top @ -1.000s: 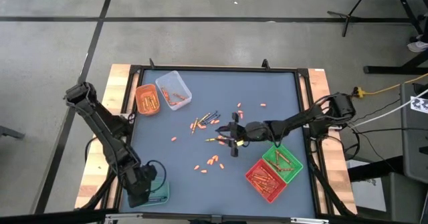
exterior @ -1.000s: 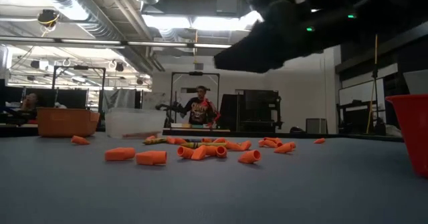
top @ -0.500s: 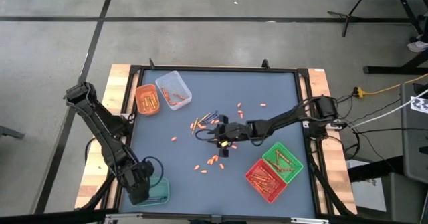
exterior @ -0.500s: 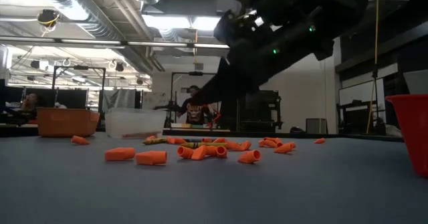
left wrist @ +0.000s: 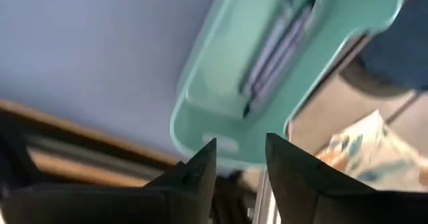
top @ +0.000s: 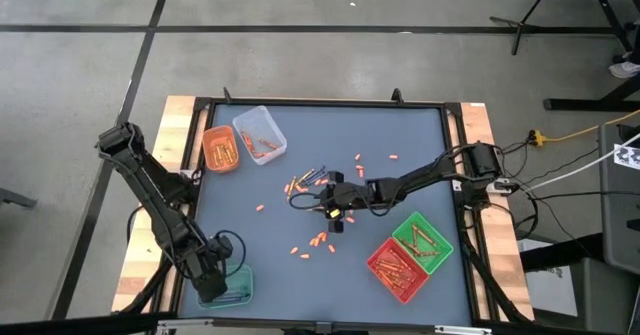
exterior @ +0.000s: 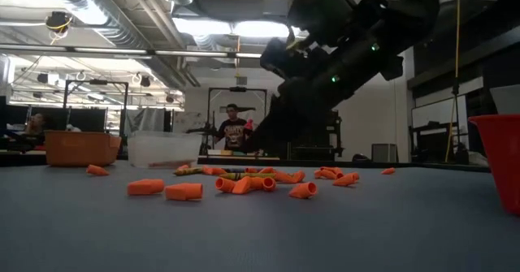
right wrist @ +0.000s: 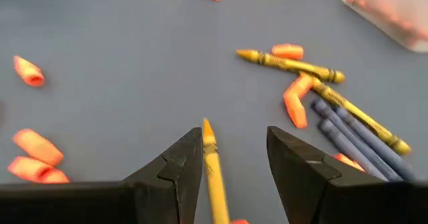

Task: Sort crayons
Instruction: Put the yellow crayon into the orange bin

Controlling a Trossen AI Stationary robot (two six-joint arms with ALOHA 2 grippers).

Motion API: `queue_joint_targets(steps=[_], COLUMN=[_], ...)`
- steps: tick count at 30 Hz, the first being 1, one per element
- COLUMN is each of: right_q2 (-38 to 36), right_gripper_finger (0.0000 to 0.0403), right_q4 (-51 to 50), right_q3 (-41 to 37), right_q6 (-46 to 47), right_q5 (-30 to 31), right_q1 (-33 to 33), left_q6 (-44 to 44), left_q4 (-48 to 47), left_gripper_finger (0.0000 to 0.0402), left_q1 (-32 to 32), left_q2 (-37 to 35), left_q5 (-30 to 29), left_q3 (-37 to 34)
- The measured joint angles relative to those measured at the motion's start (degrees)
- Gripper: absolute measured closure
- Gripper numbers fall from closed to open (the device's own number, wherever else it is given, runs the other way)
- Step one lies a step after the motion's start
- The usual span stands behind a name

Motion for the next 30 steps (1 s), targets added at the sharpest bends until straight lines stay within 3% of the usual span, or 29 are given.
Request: queue_joint_targets(steps=[7, 19, 30], right_q2=[0.0, 0.0, 3.08], right_gripper_finger=[0.0237, 0.0237, 0.0237], right_q4=[-3.59, -4.47, -3.25], right_q3=[-0.02, -0.04, -0.08], right_q6=[0.01, 0.01, 0.59], right_q5=[-1.54, -1.59, -4.17], right_q1=[-0.43, -0.4, -0.4], left_q6=[0.0, 0.07, 8.37], left_q4=[0.92, 2.21, 2.4], left_gripper_finger=[0.0287, 0.032, 0.0327], left_q1=[0.02, 0.92, 6.02], left_q2=[0.0, 0.0, 0.0], left_q5=[-11.94, -25.35, -26.64], left_q3=[0.0, 0.0, 0.0])
